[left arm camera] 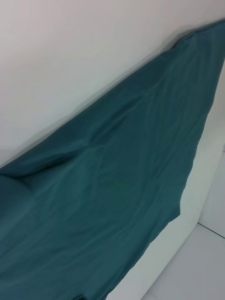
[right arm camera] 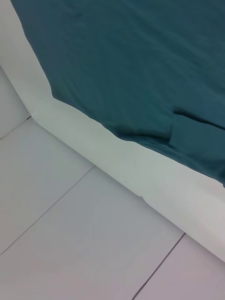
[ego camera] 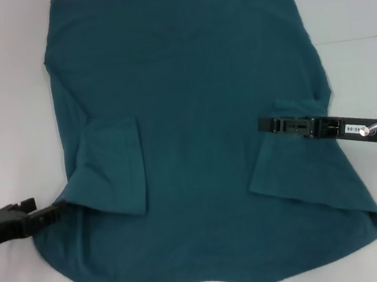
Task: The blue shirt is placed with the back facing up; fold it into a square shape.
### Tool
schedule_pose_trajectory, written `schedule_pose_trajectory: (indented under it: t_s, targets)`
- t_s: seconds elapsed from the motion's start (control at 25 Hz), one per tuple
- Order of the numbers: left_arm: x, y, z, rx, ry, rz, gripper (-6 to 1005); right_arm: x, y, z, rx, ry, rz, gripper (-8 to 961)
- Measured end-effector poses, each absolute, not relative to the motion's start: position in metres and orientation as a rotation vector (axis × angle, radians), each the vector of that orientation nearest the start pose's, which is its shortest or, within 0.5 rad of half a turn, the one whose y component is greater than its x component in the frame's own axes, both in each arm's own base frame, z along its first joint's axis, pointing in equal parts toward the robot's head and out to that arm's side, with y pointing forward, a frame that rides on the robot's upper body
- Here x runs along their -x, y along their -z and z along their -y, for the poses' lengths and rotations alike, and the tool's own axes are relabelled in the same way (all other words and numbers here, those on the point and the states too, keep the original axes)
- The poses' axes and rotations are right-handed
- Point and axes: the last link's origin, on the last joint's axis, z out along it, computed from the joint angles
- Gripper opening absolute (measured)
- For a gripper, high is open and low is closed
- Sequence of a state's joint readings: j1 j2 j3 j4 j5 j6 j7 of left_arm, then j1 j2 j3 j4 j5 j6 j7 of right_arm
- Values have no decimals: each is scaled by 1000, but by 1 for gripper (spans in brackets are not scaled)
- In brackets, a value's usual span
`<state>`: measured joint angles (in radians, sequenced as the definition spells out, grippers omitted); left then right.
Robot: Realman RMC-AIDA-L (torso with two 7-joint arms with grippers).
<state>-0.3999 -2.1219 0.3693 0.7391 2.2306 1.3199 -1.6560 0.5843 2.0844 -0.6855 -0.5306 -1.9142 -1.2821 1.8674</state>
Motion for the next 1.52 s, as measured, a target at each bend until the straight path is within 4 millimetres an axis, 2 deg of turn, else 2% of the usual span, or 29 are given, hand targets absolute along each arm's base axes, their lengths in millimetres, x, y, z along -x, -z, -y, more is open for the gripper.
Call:
schedule_pose_trajectory:
  t_s: [0.48, 0.96, 1.28, 1.52]
  targets:
    - [350, -17, -292, 2328, 491, 1238, 833, -271, 15, -363, 2323, -819, -1398, 919]
    - [334, -13, -291, 2454, 516, 1199, 831, -272, 14, -364, 2316, -815, -1394, 919]
    - [345, -30, -286, 2383, 487, 1198, 830, -273, 14, -365, 2309, -810, -1391, 918]
    - [354, -47, -277, 2302, 454, 1274, 829, -274, 14, -365, 2305, -807, -1390, 918]
